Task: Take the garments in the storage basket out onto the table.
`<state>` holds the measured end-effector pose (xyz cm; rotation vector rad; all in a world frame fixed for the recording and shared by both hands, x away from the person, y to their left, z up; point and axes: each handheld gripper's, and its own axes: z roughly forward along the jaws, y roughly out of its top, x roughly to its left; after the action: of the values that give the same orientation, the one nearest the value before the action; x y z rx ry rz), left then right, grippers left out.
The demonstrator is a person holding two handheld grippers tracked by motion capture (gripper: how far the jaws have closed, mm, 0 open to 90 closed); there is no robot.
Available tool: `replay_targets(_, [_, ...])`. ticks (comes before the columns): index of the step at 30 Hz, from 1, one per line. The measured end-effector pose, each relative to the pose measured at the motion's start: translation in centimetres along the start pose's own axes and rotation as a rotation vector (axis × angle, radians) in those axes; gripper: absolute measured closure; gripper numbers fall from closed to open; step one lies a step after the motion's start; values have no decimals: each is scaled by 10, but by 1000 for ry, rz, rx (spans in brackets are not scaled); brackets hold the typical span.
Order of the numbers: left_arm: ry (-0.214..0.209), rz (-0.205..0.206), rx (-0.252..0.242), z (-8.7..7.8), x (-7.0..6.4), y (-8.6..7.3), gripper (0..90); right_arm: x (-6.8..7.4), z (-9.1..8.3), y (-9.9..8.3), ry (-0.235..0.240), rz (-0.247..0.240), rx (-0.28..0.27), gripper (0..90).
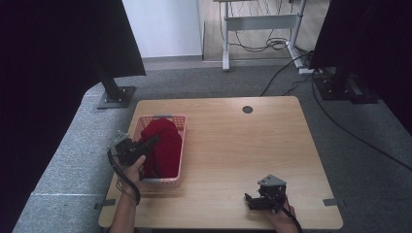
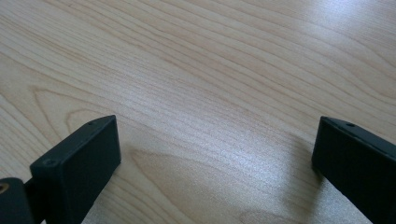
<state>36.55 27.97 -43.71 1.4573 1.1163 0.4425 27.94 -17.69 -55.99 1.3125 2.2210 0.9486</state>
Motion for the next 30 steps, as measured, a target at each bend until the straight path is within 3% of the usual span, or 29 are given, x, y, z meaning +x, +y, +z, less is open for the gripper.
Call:
replay_targets(21, [-18, -50, -80, -11, 2, 8, 717, 0, 0, 0, 1, -1, 0, 9])
replay_targets(30, [-20, -58, -90, -11, 2, 9, 718, 0, 0, 0, 1, 0, 0, 9])
